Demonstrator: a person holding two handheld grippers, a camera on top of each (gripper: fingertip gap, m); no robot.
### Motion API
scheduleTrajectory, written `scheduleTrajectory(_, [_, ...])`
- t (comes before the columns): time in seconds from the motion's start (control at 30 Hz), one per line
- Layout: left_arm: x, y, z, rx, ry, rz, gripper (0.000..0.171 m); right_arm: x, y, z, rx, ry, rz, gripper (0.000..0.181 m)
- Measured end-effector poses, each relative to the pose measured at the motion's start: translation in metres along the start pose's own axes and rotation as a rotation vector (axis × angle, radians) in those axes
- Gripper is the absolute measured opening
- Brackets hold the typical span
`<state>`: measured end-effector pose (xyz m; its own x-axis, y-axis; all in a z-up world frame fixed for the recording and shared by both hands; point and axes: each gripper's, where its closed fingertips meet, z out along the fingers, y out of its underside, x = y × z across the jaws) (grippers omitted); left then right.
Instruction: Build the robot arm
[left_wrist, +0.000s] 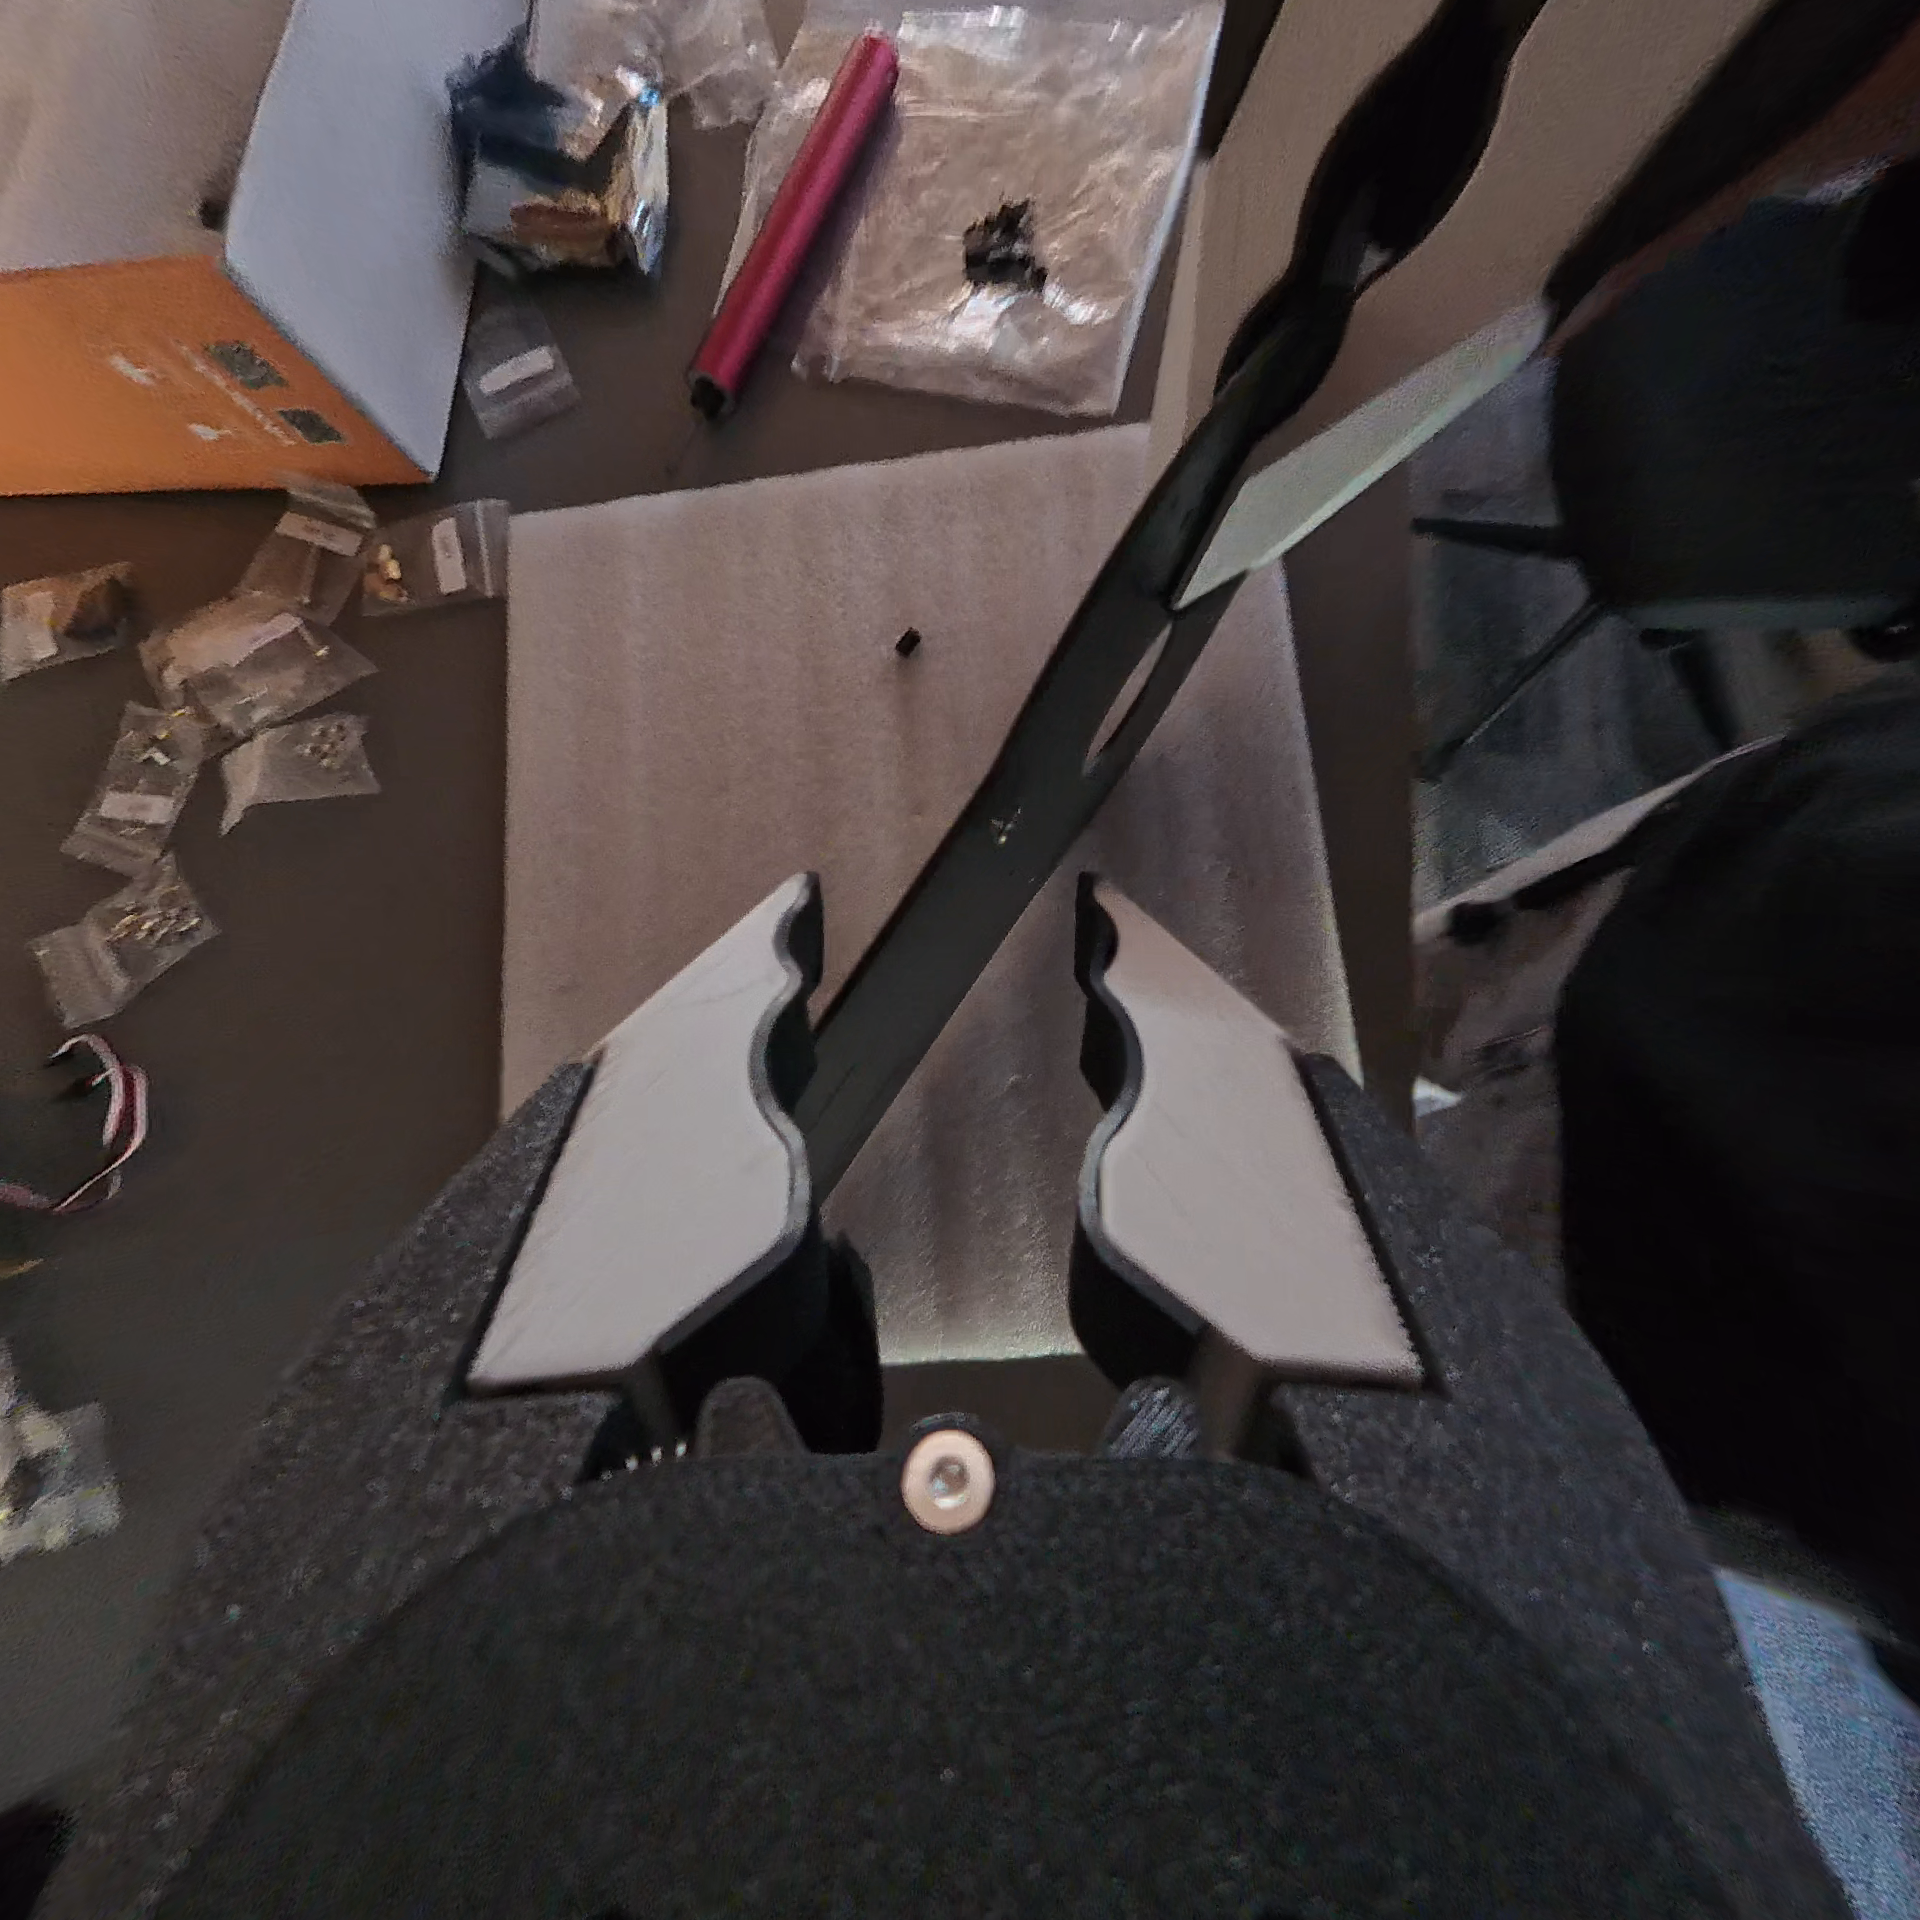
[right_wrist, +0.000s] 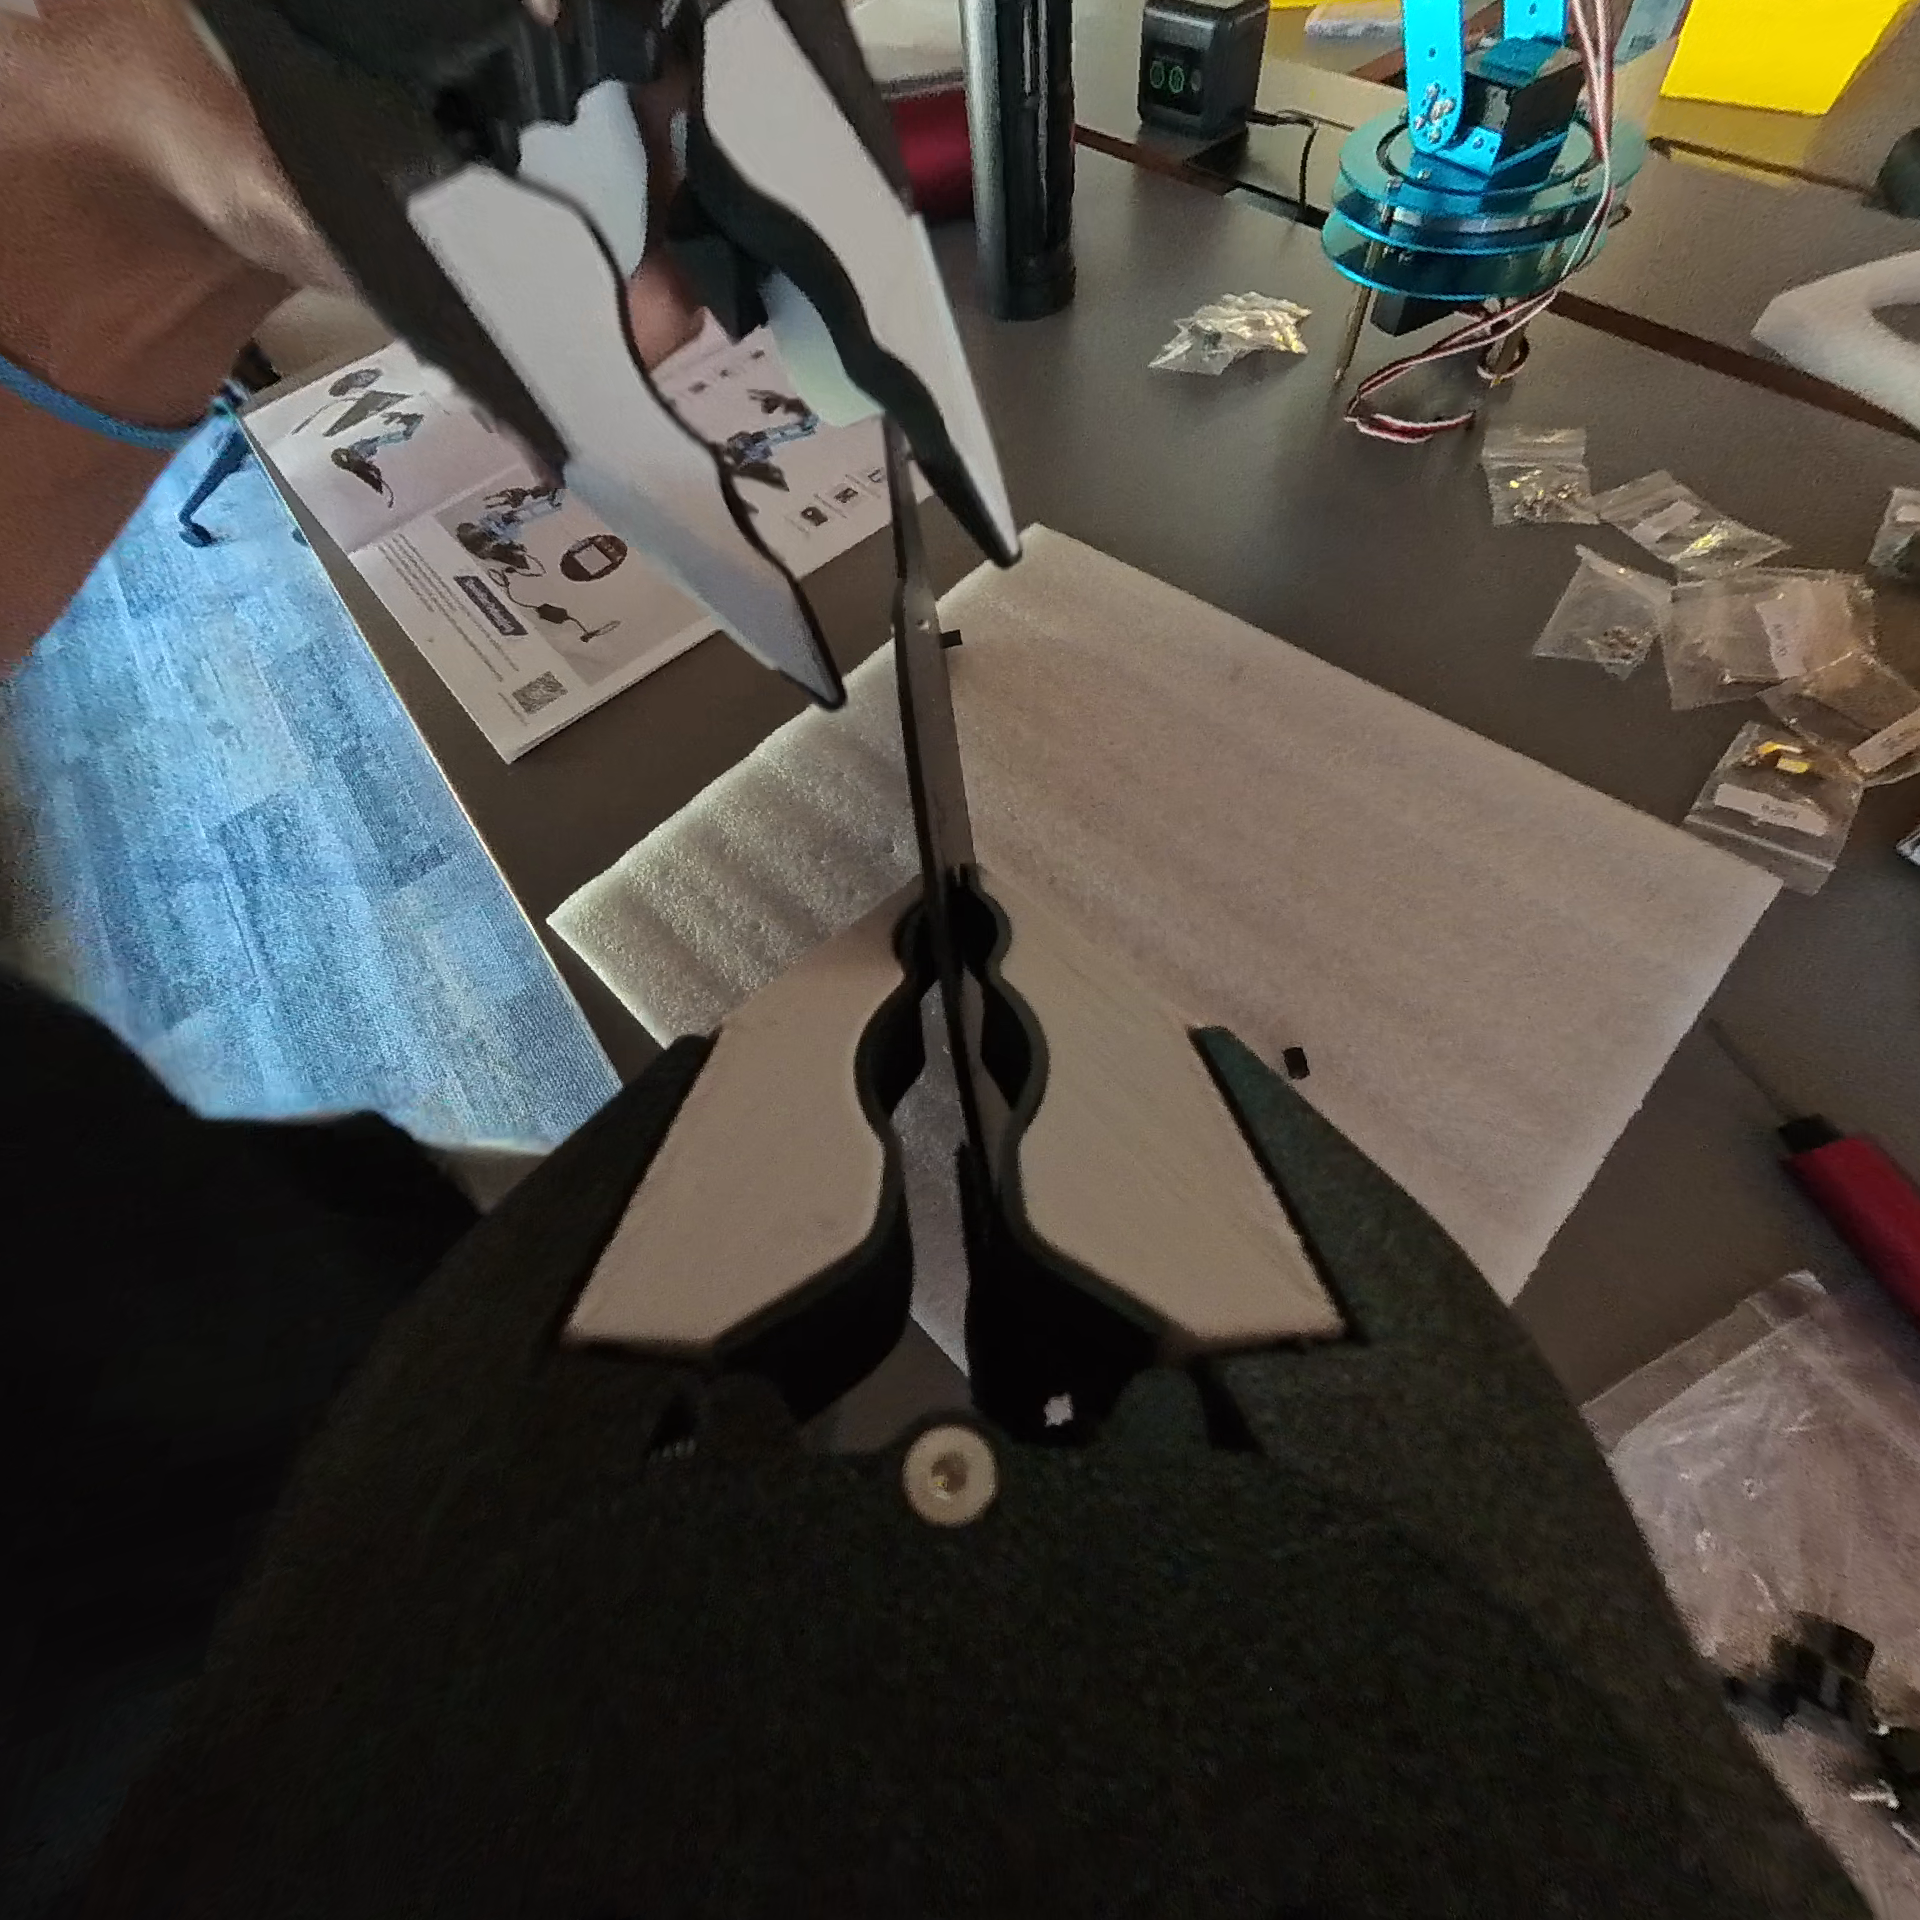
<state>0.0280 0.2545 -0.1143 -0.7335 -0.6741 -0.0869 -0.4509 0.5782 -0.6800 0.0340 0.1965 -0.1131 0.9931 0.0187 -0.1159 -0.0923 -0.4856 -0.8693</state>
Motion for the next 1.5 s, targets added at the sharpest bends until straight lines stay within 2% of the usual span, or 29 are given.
scheduleTrajectory(0.1, [-0.001,0.002,0.005,-0.055,-0.069,-0.005,0.045,0.001,0.0,0.0,0.015,-0.018,0.036,0.002])
scheduleTrajectory(0.3, [0.0,-0.003,0.007,-0.092,-0.035,-0.092,0.045,0.005,-0.001,0.001,0.002,-0.02,0.002,0.001])
scheduleTrajectory(0.4, [-0.005,-0.002,0.006,-0.104,-0.026,-0.119,0.026,0.003,-0.001,0.001,0.009,-0.036,0.006,0.001])
scheduleTrajectory(0.5, [-0.003,0.001,0.004,-0.127,-0.015,-0.108,0.021,0.0,0.0,0.0,0.006,-0.029,-0.035,0.001])
scheduleTrajectory(0.7, [0.001,-0.001,0.003,-0.074,0.043,-0.132,0.02,-0.002,0.0,0.001,-0.022,-0.041,-0.058,0.001])
scheduleTrajectory(0.77, [0.002,-0.001,0.004,-0.07,0.043,-0.102,0.033,0.0,0.0,0.002,-0.026,-0.034,-0.062,0.001])
scheduleTrajectory(0.9, [0.005,-0.003,0.005,-0.073,0.065,-0.078,0.04,0.003,0.0,0.001,-0.034,-0.037,-0.038,0.002])
scheduleTrajectory(1.0, [-0.001,-0.004,0.006,-0.065,0.065,-0.072,0.021,0.003,0.0,0.002,-0.027,-0.043,-0.029,0.001])
scheduleTrajectory(1.13, [-0.003,-0.006,0.005,-0.035,0.085,-0.09,0.019,0.003,0.0,0.001,-0.028,-0.031,-0.023,0.001])
scheduleTrajectory(1.27, [0.0,-0.006,0.004,-0.03,0.089,-0.089,0.018,-0.002,0.0,0.001,-0.021,-0.128,0.035,0.006])
scheduleTrajectory(1.37, [0.002,-0.005,0.002,-0.013,0.091,-0.094,0.017,-0.007,-0.015,-0.015,0.069,-0.304,0.135,0.028])
scheduleTrajectory(1.43, [0.002,-0.005,0.001,-0.005,0.089,-0.096,0.017,0.008,-0.032,-0.036,0.168,-0.377,0.206,0.031])
scheduleTrajectory(1.5, [0.001,-0.006,0.002,-0.004,0.081,-0.098,0.018,0.042,-0.03,-0.043,0.171,-0.341,0.209,0.028])
